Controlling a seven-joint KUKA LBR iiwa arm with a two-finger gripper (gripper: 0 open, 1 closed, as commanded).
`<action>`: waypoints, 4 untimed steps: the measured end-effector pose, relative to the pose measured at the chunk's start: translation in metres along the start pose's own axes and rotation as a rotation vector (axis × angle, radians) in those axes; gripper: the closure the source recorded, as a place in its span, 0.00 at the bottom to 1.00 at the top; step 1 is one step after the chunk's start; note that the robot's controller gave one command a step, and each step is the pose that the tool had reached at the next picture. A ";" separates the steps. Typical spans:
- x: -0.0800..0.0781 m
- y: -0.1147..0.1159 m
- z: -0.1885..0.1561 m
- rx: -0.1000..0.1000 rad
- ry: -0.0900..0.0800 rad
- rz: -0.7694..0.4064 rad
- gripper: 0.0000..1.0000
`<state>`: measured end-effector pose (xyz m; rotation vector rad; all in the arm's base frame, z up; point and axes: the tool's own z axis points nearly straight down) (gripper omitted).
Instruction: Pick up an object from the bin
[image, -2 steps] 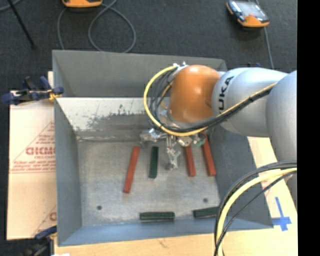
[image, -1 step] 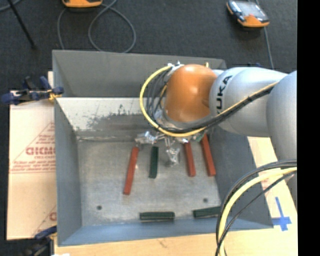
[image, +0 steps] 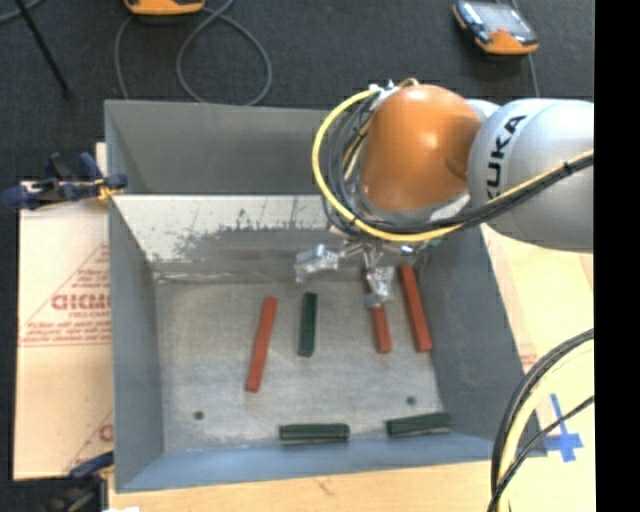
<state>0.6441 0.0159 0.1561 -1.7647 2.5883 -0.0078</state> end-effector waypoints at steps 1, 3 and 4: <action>0.028 -0.014 0.014 -0.004 0.001 -0.243 0.00; 0.085 -0.026 0.073 -0.003 -0.002 -0.699 1.00; 0.080 -0.037 -0.059 0.001 0.001 -0.744 1.00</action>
Offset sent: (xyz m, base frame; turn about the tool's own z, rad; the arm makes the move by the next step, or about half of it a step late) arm 0.0015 -0.0299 -0.0146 -0.2472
